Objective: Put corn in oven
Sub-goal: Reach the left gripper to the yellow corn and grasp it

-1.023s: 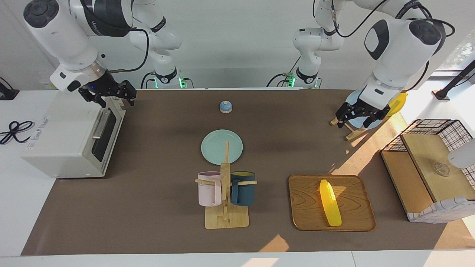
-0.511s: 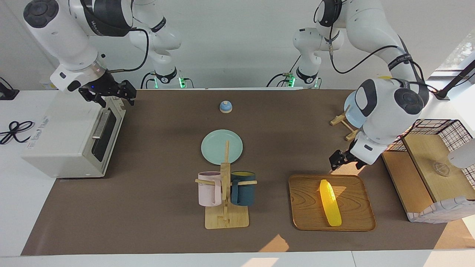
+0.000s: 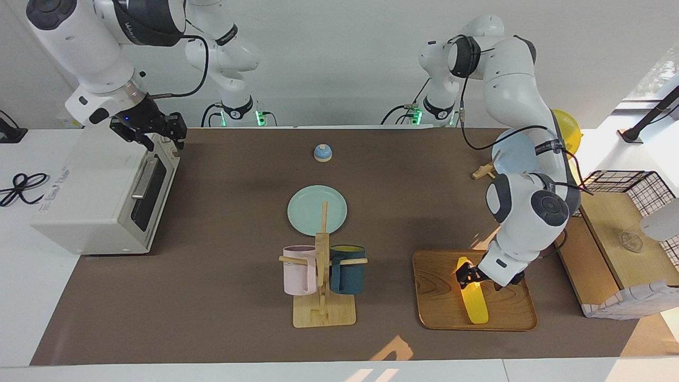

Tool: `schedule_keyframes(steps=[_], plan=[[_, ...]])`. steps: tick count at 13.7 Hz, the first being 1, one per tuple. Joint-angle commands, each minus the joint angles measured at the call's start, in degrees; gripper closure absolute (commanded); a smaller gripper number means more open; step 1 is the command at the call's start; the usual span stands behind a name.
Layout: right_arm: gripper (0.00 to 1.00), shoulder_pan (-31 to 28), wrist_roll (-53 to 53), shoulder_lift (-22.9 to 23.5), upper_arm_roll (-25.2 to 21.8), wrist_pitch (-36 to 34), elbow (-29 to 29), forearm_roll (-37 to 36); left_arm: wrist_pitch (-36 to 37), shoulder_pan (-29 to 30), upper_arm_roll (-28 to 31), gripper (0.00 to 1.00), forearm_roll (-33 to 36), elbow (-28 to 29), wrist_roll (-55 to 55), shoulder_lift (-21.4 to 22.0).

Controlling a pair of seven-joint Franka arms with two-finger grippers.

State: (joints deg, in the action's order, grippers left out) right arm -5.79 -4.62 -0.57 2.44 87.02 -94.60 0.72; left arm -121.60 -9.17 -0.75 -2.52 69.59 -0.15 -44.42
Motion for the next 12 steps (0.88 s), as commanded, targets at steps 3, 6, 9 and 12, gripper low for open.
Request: schedule_keyframes(steps=[3, 6, 9, 12], plan=[[1.0, -5.18, 0.14, -4.1, 0.37, 11.42, -13.07, -2.03, -2.15, -0.5, 0.58, 0.0, 1.03, -2.71, 3.31, -3.13], [1.0, -5.98, 0.31, -2.43, 0.37, 14.66, -14.82, -4.41, -2.06, -0.5, 0.58, 0.09, 1.11, -2.62, 3.75, -3.13], [1.0, -7.82, 0.23, -1.28, 0.37, 16.17, -15.62, -4.93, -1.79, -0.76, 0.58, 0.8, 1.11, -2.27, 4.02, -2.86], [1.0, -7.92, -0.3, -0.49, 0.46, 17.04, -16.49, -9.32, 0.05, -0.94, 0.4, 1.0, -0.72, -2.27, 3.58, -2.16]])
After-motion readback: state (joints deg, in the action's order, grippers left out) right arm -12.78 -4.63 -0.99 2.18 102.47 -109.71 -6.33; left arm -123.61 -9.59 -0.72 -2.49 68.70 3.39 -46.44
